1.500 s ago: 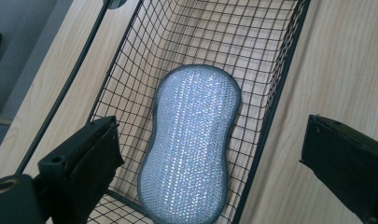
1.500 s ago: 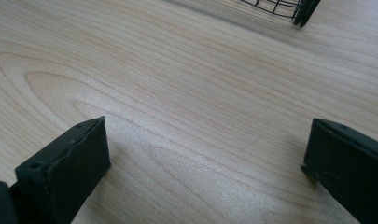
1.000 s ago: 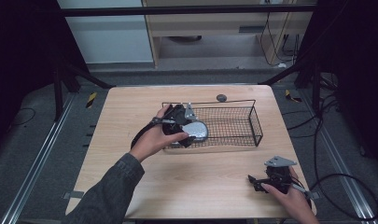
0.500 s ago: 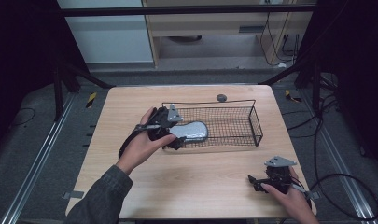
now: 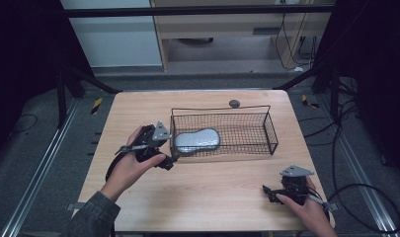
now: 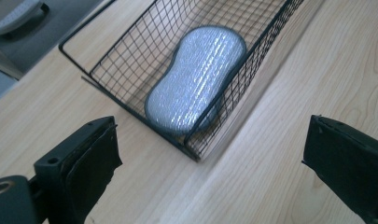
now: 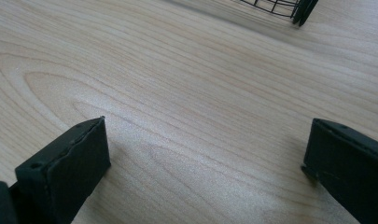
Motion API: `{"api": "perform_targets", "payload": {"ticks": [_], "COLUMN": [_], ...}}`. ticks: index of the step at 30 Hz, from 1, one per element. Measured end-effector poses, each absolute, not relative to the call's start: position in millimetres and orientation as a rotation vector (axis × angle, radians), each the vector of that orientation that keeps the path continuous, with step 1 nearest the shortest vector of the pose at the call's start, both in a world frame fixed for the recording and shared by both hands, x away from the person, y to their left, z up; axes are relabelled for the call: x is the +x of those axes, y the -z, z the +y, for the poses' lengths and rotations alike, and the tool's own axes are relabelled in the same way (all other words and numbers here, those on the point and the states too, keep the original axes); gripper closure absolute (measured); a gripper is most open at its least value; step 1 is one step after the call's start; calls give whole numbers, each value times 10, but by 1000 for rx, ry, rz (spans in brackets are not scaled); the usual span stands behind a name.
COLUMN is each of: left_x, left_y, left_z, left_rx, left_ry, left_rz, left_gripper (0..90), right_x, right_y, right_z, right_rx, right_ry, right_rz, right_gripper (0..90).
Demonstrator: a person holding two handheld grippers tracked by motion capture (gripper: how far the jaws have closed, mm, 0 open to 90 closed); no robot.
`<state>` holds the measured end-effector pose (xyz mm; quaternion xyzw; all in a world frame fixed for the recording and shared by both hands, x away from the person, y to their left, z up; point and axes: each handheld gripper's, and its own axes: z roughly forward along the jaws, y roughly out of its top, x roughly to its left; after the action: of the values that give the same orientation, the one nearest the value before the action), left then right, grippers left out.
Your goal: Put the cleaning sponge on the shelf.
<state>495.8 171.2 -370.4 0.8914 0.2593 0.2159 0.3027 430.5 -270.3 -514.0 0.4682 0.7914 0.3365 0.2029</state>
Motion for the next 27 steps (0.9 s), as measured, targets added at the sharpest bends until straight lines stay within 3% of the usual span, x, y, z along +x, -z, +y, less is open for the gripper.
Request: {"api": "perform_targets", "payload": {"ticks": [27], "left_x": [5134], "left_y": [4368], "left_z": [2371], "left_rx": [2375], "left_ry": [-500], "left_rz": [947], "left_gripper": [34], "right_x": [4305], "right_y": [5140], "right_z": [-2703], "right_rx": [1307], "right_ry": [-939], "right_rz": [2208], "right_gripper": [4]}}
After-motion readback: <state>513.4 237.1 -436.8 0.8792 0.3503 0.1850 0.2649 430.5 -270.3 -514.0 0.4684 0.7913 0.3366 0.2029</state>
